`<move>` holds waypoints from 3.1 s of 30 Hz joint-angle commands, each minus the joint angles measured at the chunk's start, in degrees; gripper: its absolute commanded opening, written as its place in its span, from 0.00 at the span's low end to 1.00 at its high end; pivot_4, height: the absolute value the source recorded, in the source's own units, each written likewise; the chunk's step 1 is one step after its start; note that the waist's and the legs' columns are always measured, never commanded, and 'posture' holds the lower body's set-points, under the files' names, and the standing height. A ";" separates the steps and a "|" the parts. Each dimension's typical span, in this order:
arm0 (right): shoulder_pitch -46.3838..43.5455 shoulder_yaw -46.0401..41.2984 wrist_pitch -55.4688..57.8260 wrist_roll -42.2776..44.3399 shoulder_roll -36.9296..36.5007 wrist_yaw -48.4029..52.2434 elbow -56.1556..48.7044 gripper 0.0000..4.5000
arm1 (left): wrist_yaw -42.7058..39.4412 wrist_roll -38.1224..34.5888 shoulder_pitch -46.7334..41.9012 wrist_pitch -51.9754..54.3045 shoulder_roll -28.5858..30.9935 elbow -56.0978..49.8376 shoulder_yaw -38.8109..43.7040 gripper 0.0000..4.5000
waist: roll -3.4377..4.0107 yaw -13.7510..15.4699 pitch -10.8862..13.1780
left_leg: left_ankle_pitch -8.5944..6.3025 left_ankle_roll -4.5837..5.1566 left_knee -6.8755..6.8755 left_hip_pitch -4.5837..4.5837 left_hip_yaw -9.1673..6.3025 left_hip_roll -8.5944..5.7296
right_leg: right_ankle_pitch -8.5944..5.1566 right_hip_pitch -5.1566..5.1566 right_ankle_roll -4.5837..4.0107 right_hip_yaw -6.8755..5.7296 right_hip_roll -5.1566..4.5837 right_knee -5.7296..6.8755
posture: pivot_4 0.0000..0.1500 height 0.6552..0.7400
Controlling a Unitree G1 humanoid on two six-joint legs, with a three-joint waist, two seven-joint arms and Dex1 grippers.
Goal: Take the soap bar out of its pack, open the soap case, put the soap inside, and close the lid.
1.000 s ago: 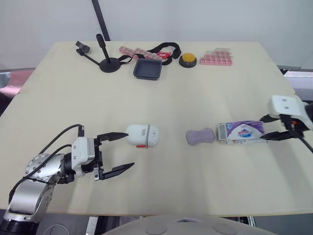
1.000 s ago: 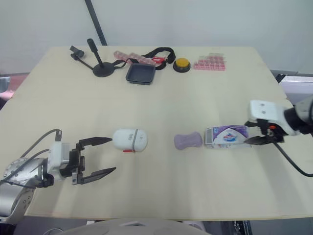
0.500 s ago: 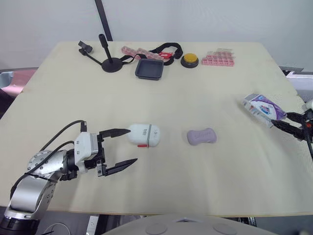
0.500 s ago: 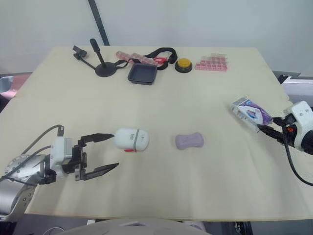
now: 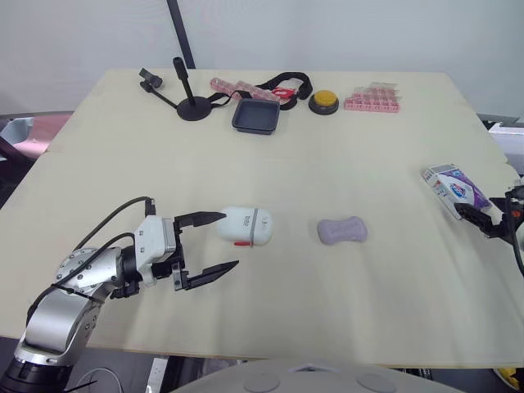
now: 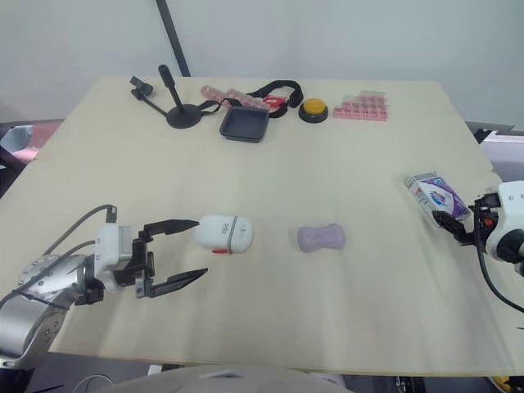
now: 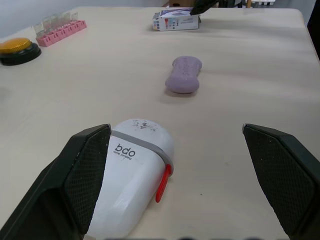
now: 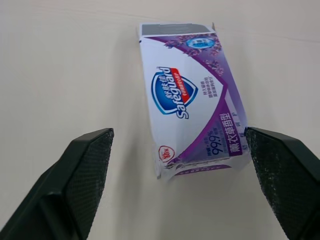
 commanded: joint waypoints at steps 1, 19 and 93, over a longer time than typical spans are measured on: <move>0.41 -1.89 -10.69 -1.75 -3.66 3.80 1.20 1.00 | -0.22 -0.37 -0.46 0.43 0.70 0.88 0.71 1.00 | 0.02 -0.19 -0.01 | 0.00 0.00 0.00 -0.01 0.00 -0.01 | 0.00 -0.01 0.00 0.01 -0.02 -0.01 | 1.00 1.00; -0.20 21.12 -13.30 14.93 2.32 22.93 -32.04 1.00 | -20.58 10.02 -22.67 -13.14 5.44 31.43 -7.25 1.00 | 0.00 0.40 -0.23 | -0.07 0.14 0.10 0.21 0.18 -0.03 | -0.03 -0.57 0.05 -0.06 -0.08 0.74 | 1.00 1.00; 15.34 12.53 -37.78 12.36 6.00 31.74 -14.31 1.00 | -13.90 19.49 -36.03 -12.11 -5.66 42.17 -17.48 0.77 | -0.07 -0.29 -0.27 | -0.12 0.22 0.46 -0.40 0.28 0.00 | -0.03 -0.58 0.04 -0.01 -0.18 0.75 | 1.00 1.00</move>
